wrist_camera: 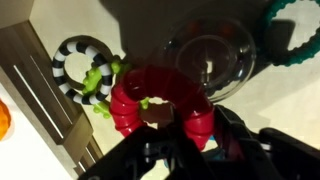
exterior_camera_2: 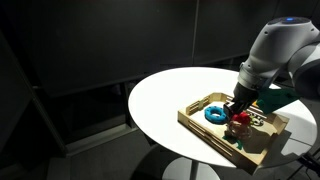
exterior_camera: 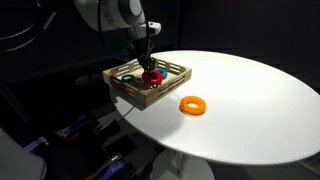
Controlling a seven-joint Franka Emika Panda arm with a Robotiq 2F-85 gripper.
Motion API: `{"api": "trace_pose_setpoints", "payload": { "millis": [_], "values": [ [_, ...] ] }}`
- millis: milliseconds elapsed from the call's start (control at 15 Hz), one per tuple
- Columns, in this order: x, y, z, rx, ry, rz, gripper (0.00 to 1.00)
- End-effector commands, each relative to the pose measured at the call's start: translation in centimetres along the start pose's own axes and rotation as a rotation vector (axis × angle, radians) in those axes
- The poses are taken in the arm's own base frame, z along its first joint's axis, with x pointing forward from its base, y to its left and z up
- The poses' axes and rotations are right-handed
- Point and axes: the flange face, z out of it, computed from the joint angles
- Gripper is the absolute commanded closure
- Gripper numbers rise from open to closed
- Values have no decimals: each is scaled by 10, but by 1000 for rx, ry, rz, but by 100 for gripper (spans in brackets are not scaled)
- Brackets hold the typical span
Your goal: Remove the red ring from the wooden tray and put it on top of the orange ring that is on the table
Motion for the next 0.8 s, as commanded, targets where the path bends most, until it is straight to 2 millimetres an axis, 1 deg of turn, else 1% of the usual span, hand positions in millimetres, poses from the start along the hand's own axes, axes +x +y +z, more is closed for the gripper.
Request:
{"api": "trace_pose_setpoints", "payload": {
  "millis": [0, 200, 333, 467, 733],
  "values": [
    [15, 2, -15, 5, 15, 50, 90],
    [29, 5, -26, 27, 14, 119, 90],
    [39, 11, -36, 34, 19, 164, 90],
    [52, 23, -45, 16, 31, 200, 90],
    [79, 57, -59, -45, 66, 244, 90]
  ]
}}
